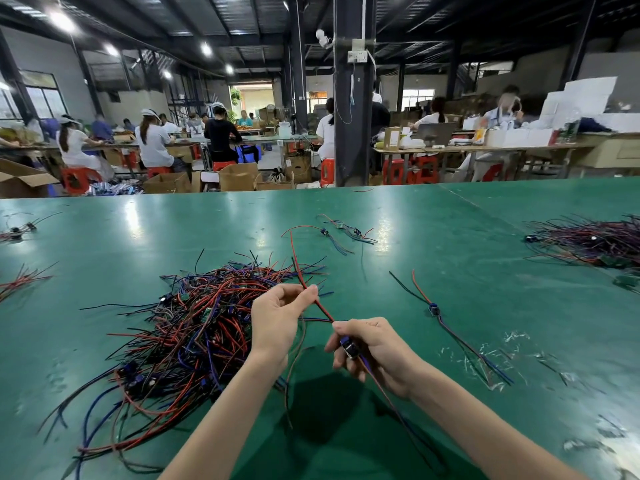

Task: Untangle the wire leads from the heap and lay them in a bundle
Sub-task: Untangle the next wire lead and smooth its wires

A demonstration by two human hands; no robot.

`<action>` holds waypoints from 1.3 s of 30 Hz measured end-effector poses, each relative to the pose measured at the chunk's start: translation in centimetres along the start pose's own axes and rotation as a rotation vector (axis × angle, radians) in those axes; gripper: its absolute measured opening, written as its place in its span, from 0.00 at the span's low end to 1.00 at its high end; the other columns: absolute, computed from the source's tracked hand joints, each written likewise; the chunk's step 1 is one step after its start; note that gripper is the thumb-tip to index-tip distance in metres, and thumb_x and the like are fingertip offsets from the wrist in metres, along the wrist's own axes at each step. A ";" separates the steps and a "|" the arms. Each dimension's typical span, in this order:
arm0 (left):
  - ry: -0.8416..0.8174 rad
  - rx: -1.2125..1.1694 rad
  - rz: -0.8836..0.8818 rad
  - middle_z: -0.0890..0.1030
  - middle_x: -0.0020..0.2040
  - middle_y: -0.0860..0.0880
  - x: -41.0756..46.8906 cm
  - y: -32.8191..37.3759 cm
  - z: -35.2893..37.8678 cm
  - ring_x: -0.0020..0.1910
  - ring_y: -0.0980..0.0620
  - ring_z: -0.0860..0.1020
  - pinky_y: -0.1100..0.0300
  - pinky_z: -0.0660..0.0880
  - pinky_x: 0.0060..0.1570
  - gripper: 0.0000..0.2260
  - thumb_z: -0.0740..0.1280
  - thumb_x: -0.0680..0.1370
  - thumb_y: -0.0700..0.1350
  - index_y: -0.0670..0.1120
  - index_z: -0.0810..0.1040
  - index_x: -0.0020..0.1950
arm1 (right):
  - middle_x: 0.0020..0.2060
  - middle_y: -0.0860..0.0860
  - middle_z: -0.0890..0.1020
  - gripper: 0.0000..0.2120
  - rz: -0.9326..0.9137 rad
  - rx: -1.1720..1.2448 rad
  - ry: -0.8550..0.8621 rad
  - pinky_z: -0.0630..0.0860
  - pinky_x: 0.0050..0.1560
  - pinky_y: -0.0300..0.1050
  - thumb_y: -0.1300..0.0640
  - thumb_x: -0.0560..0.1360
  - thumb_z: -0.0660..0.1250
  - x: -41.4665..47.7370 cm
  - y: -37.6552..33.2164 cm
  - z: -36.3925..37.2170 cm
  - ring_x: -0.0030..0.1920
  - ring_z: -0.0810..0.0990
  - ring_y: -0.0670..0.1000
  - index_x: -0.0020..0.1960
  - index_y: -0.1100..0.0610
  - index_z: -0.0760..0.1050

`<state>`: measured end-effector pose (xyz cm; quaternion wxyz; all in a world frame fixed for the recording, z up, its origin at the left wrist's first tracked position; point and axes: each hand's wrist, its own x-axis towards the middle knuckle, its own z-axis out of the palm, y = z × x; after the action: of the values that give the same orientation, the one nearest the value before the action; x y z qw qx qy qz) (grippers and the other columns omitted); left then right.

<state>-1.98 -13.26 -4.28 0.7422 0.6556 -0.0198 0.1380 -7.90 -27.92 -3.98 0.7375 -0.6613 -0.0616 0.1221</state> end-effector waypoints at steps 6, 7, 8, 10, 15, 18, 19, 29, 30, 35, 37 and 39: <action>0.084 0.039 0.039 0.81 0.30 0.54 1.2 0.2 -1.3 0.31 0.61 0.77 0.67 0.74 0.39 0.05 0.76 0.69 0.43 0.45 0.81 0.38 | 0.26 0.56 0.80 0.17 0.006 -0.021 -0.027 0.67 0.19 0.35 0.57 0.77 0.62 0.0 0.1 0.1 0.20 0.73 0.47 0.33 0.60 0.82; 0.091 0.057 0.043 0.81 0.31 0.54 1.2 0.2 -1.5 0.32 0.60 0.77 0.66 0.75 0.40 0.05 0.76 0.69 0.43 0.45 0.81 0.38 | 0.26 0.57 0.80 0.17 0.006 -0.023 -0.030 0.67 0.19 0.35 0.57 0.77 0.62 0.0 0.1 0.1 0.20 0.73 0.47 0.33 0.60 0.82; 0.098 0.074 0.051 0.82 0.31 0.53 1.2 0.2 -1.5 0.32 0.59 0.77 0.65 0.75 0.41 0.05 0.76 0.69 0.43 0.46 0.81 0.37 | 0.26 0.57 0.80 0.17 0.007 -0.025 -0.032 0.67 0.19 0.35 0.57 0.77 0.62 0.0 0.1 0.2 0.20 0.73 0.47 0.33 0.60 0.82; 0.109 0.124 0.092 0.82 0.32 0.53 1.1 0.3 -1.6 0.33 0.59 0.78 0.65 0.76 0.42 0.05 0.76 0.69 0.44 0.47 0.81 0.37 | 0.26 0.57 0.80 0.17 0.008 -0.033 -0.029 0.67 0.20 0.35 0.57 0.77 0.62 0.0 0.1 0.2 0.21 0.73 0.47 0.33 0.60 0.81; 0.111 0.420 0.404 0.80 0.33 0.56 0.5 0.7 -1.8 0.33 0.64 0.77 0.74 0.71 0.38 0.05 0.75 0.71 0.43 0.47 0.80 0.39 | 0.26 0.56 0.80 0.17 0.011 -0.079 -0.008 0.66 0.19 0.35 0.58 0.78 0.62 -0.2 0.2 0.2 0.20 0.72 0.46 0.32 0.59 0.81; 0.134 0.390 0.383 0.80 0.34 0.56 0.5 0.9 -1.7 0.34 0.66 0.76 0.75 0.71 0.38 0.05 0.75 0.71 0.44 0.48 0.79 0.39 | 0.26 0.56 0.80 0.18 0.007 -0.091 -0.003 0.67 0.20 0.35 0.58 0.78 0.62 -0.2 0.0 0.1 0.21 0.73 0.46 0.32 0.59 0.81; 0.140 0.363 0.348 0.80 0.35 0.55 0.5 0.9 -1.6 0.34 0.65 0.77 0.74 0.71 0.38 0.05 0.74 0.71 0.45 0.48 0.79 0.39 | 0.26 0.56 0.80 0.18 0.004 -0.097 -0.004 0.67 0.20 0.35 0.58 0.78 0.62 -0.2 0.0 0.1 0.21 0.73 0.46 0.32 0.59 0.81; 0.122 -0.108 -0.070 0.78 0.31 0.51 0.5 1.1 -1.1 0.27 0.57 0.68 0.65 0.70 0.33 0.08 0.69 0.76 0.43 0.43 0.75 0.39 | 0.26 0.57 0.80 0.17 0.032 -0.106 0.025 0.68 0.21 0.36 0.59 0.77 0.62 0.3 0.7 -0.5 0.21 0.73 0.48 0.33 0.61 0.81; 0.109 -0.144 -0.095 0.78 0.29 0.52 0.5 1.2 -1.1 0.27 0.57 0.68 0.64 0.70 0.33 0.08 0.69 0.77 0.42 0.43 0.74 0.38 | 0.25 0.58 0.79 0.17 0.037 -0.107 0.033 0.68 0.21 0.36 0.59 0.77 0.62 0.4 0.8 -0.6 0.20 0.73 0.48 0.33 0.61 0.81; 0.031 -0.356 -0.257 0.77 0.26 0.52 0.4 1.5 -1.2 0.24 0.59 0.69 0.67 0.72 0.27 0.09 0.67 0.77 0.40 0.44 0.73 0.37 | 0.26 0.58 0.79 0.17 0.045 -0.123 0.049 0.69 0.21 0.37 0.59 0.77 0.63 0.7 1.1 -0.8 0.21 0.73 0.49 0.33 0.62 0.81; 0.021 -0.440 -0.362 0.77 0.25 0.50 0.5 1.5 -1.2 0.23 0.58 0.70 0.66 0.72 0.26 0.09 0.67 0.77 0.39 0.43 0.73 0.37 | 0.26 0.58 0.79 0.17 0.044 -0.124 0.056 0.69 0.21 0.37 0.58 0.77 0.63 0.9 1.2 -0.9 0.21 0.73 0.49 0.33 0.61 0.81; 0.034 -0.498 -0.442 0.77 0.26 0.50 0.6 1.4 -1.3 0.22 0.58 0.70 0.66 0.72 0.24 0.07 0.67 0.77 0.39 0.42 0.74 0.39 | 0.26 0.58 0.79 0.16 0.043 -0.126 0.055 0.70 0.21 0.37 0.58 0.77 0.63 1.0 1.4 -1.0 0.21 0.73 0.49 0.33 0.61 0.81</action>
<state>-1.94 -11.74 -2.99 0.8919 0.4399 0.1022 -0.0246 -6.82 -28.48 -5.54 0.6929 -0.7108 -0.0347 0.1156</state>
